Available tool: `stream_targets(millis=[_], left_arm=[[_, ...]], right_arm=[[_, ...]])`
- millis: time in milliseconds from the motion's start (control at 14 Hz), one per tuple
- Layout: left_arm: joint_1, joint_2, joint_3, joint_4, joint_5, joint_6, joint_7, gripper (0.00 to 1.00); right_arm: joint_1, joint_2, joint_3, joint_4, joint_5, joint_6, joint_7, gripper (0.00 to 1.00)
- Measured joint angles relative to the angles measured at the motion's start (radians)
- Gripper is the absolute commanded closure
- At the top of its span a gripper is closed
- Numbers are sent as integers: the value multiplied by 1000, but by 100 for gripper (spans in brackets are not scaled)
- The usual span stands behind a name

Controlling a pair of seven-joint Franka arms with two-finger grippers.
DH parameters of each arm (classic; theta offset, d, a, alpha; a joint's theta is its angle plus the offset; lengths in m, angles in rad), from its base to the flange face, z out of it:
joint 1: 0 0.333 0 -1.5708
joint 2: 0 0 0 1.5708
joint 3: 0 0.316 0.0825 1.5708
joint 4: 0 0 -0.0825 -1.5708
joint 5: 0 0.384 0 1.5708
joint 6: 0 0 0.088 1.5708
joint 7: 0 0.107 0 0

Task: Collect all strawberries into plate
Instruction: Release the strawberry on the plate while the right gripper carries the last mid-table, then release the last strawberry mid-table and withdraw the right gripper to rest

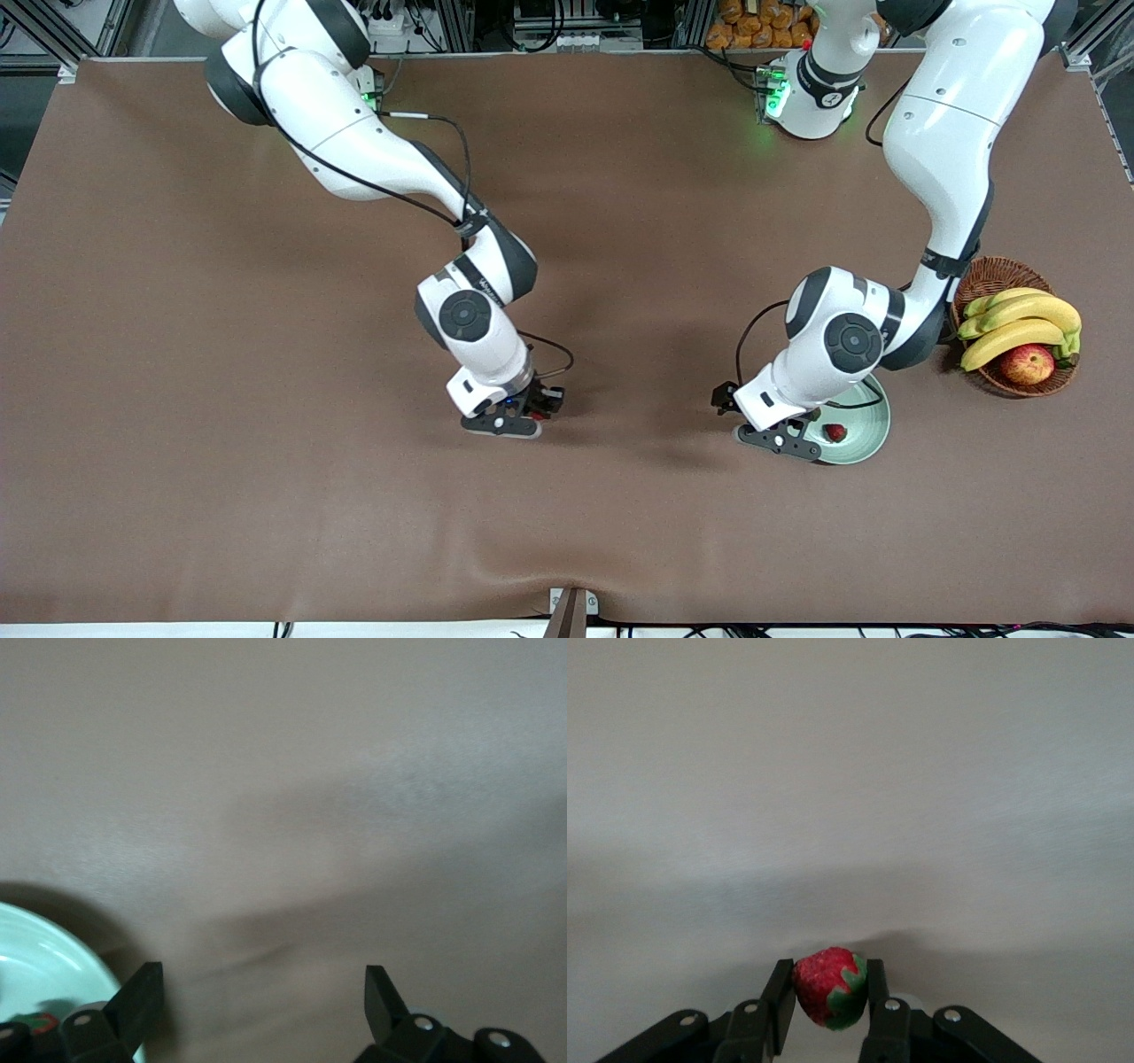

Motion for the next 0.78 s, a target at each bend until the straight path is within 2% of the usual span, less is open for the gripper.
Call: stream_targets(millis=[71,143,499,784], left_arm=[[-6,0,0,0,0,0,-17,0],[-9,0,-1,0,0,0,-31,0],[-44,-1,-26,2,0,0,-120,0],[-115,-3,-27,18,0,0,-229,0]], right_arm=[[12,13,-1,7,0,19,11,40],[22,24,-4,12,0,29,16,0],[43,35,-56,29,0,34,18,0],[-38,-25,-83,45,-1,-49,-12,0]])
